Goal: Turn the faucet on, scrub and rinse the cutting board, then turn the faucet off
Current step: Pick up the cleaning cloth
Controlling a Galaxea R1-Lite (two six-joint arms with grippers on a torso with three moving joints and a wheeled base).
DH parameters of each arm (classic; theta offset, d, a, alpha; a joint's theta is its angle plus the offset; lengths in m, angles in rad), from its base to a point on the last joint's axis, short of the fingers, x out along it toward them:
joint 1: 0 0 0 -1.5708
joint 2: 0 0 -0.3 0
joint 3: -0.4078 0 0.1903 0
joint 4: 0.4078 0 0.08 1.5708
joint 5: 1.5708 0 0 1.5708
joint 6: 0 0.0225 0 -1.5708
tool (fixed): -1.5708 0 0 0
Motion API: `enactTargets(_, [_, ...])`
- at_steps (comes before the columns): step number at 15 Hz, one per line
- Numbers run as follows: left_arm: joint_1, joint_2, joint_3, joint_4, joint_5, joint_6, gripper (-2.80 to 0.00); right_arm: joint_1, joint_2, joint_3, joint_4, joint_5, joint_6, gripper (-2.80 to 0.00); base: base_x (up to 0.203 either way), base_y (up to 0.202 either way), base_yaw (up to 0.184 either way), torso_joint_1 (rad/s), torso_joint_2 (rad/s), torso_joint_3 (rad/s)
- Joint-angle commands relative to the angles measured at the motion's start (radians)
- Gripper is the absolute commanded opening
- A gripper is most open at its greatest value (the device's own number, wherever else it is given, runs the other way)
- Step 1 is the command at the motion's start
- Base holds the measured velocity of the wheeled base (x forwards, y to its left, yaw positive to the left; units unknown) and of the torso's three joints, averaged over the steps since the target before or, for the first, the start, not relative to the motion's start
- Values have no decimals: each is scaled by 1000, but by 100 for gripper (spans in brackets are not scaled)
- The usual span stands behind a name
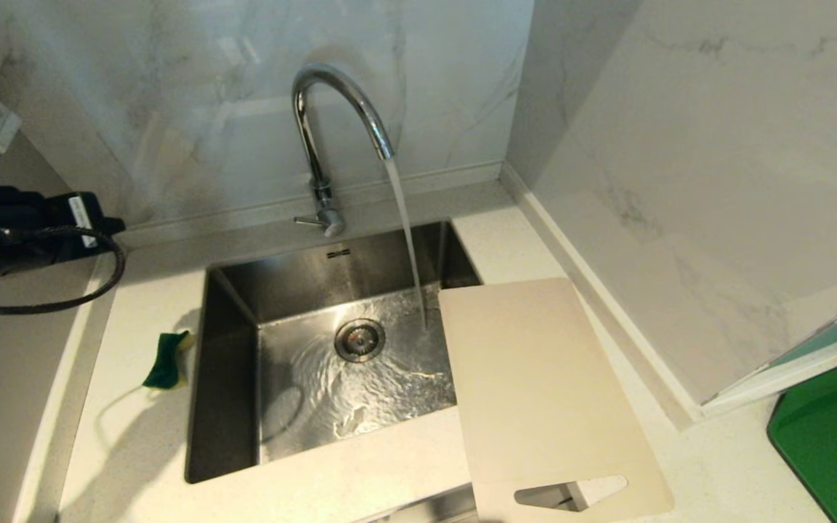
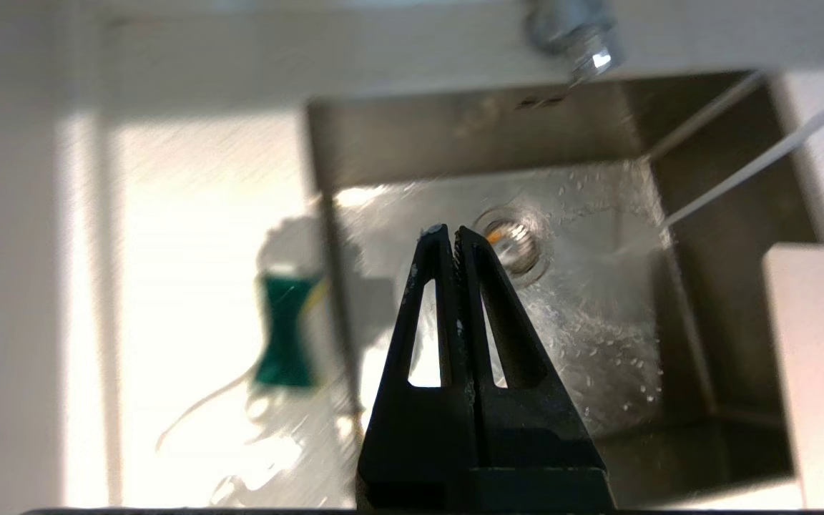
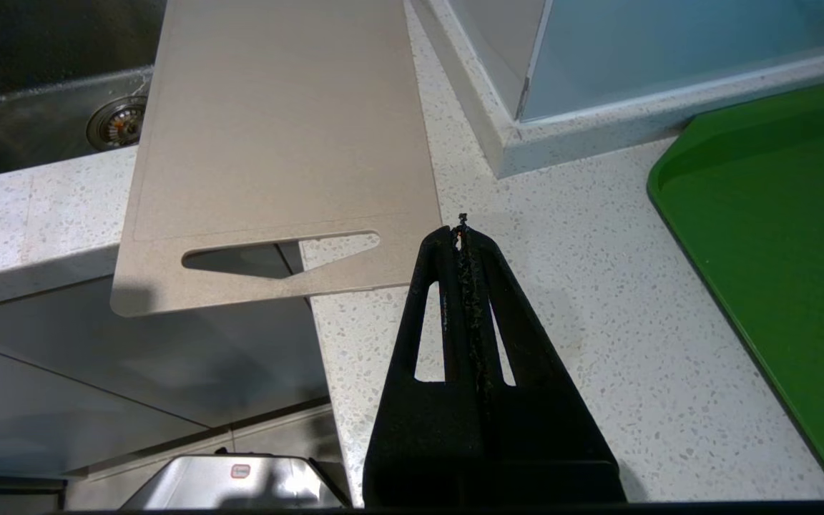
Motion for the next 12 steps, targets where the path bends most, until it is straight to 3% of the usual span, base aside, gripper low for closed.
enactTargets(1, [94,-195,158,-13,-46,3,-280,0,0,2,0,0,0,-280,0,0,0,0,0,0])
enactTargets(4, [177,-348,279,-19,-117,7,-280,0,0,2,0,0,0,-280,0,0,0,0,0,0])
enactTargets(12, [189,-762,557,-17,-124,37,-280,0,0,2,0,0,0,-280,0,0,0,0,0,0])
